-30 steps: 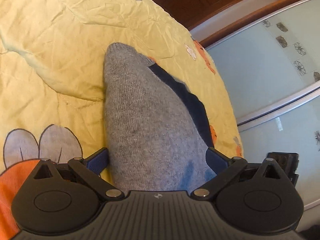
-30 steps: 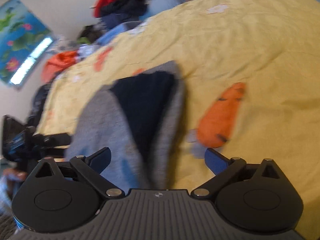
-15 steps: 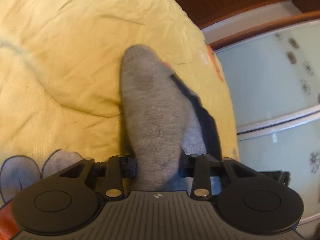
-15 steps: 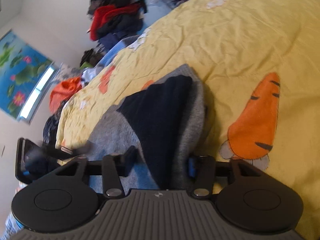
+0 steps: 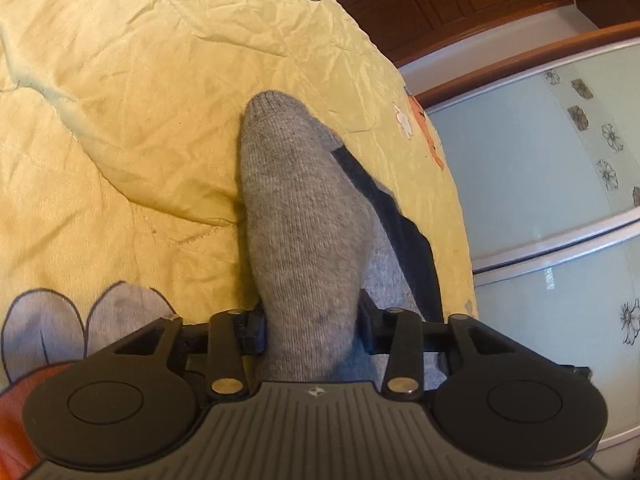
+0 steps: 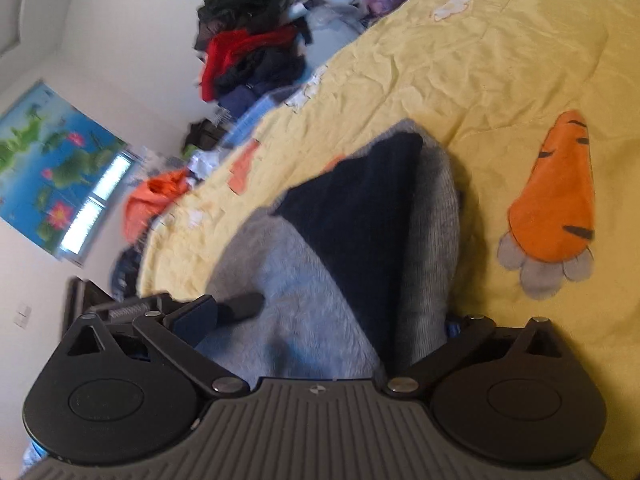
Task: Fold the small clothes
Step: 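Grasp the folded sweater end with both tools, then lift the gripped sweater end with both tools to fold it over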
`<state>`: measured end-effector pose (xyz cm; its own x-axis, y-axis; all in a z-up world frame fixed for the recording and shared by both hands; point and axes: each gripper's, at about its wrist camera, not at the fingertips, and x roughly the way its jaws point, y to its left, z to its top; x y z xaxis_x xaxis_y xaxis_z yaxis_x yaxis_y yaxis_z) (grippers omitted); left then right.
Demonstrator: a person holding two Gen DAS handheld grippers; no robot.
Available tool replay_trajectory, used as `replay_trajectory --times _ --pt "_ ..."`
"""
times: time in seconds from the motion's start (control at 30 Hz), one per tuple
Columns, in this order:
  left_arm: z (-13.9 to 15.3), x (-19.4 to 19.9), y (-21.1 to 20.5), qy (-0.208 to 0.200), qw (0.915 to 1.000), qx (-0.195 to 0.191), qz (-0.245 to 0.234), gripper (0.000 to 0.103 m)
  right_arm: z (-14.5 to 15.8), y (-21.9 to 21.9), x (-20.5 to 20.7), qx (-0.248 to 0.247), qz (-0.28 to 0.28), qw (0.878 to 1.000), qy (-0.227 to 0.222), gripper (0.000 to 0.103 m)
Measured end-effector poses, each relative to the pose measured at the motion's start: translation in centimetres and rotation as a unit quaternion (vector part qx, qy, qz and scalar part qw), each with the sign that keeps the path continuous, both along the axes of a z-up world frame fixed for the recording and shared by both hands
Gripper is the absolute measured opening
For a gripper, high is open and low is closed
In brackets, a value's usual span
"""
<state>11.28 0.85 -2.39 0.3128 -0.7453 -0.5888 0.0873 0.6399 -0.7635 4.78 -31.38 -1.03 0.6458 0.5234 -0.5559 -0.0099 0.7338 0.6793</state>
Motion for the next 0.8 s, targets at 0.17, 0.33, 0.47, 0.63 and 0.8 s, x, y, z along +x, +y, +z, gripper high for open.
replay_trajectory --times 0.17,0.33,0.47,0.63,0.8 --pt "1.2 -2.0 0.6 -0.016 0.9999 0.001 -0.003 0.075 1.0 0.0 0.6 -0.043 0.021 0.998 0.044 0.09" --pt "1.3 -3.1 0.2 -0.033 0.999 0.022 -0.019 0.048 1.2 -0.6 0.6 -0.069 0.016 0.994 0.087 0.052" --pt "0.5 -3.2 0.5 -0.016 0.9997 0.011 -0.013 0.032 0.9 -0.4 0.0 -0.072 0.017 0.994 0.078 0.036" --pt "0.9 -3.4 0.8 -0.016 0.9998 0.009 -0.012 0.029 1.7 0.2 -0.2 -0.078 0.017 0.994 0.073 0.034" --pt "2.0 -3.7 1.5 -0.028 0.9995 0.008 -0.014 0.028 2.7 0.8 -0.5 -0.082 0.025 0.994 0.06 0.034"
